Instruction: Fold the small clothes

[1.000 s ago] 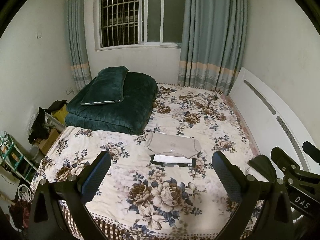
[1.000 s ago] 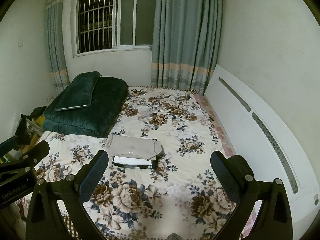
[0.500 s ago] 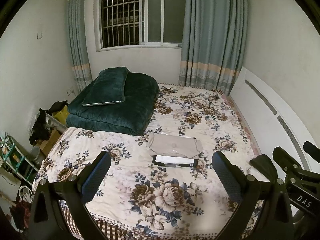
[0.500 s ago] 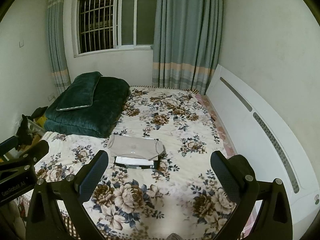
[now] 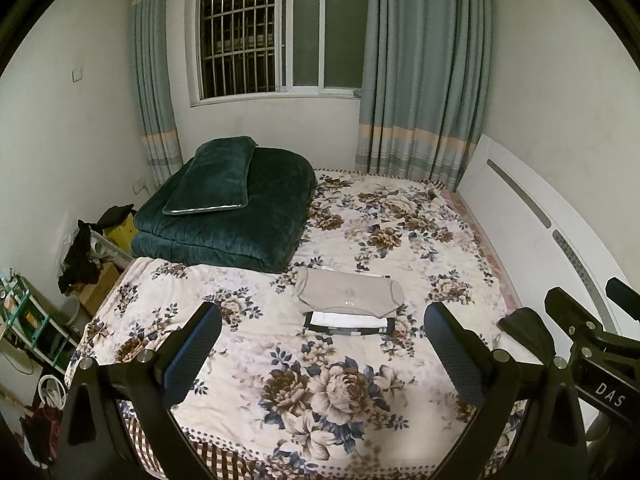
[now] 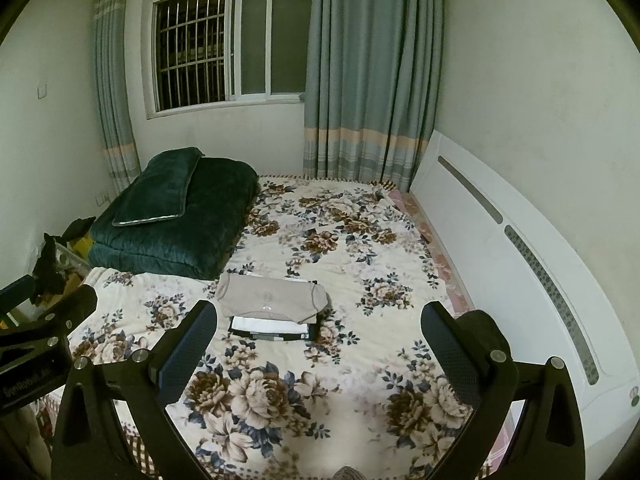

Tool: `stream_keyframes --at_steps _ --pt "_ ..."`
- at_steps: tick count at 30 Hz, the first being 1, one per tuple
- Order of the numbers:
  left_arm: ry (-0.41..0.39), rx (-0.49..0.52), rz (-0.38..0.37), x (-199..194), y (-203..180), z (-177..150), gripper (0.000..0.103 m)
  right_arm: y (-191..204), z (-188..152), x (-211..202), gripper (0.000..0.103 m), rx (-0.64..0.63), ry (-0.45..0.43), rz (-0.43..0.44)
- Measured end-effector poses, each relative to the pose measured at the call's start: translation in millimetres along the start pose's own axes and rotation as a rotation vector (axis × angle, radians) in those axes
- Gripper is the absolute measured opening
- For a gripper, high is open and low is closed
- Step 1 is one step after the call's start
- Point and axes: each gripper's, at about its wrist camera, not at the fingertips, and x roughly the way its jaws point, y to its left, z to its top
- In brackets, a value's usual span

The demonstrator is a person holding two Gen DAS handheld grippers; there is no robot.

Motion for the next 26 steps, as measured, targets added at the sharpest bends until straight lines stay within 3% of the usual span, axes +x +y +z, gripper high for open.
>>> stream_keyframes --at_steps 26 --pt "-0.015 0.012 0.018 -8.3 5.5 4.5 0.103 0.4 -1.7 -1.0 0.103 0.005 -0.005 -0.005"
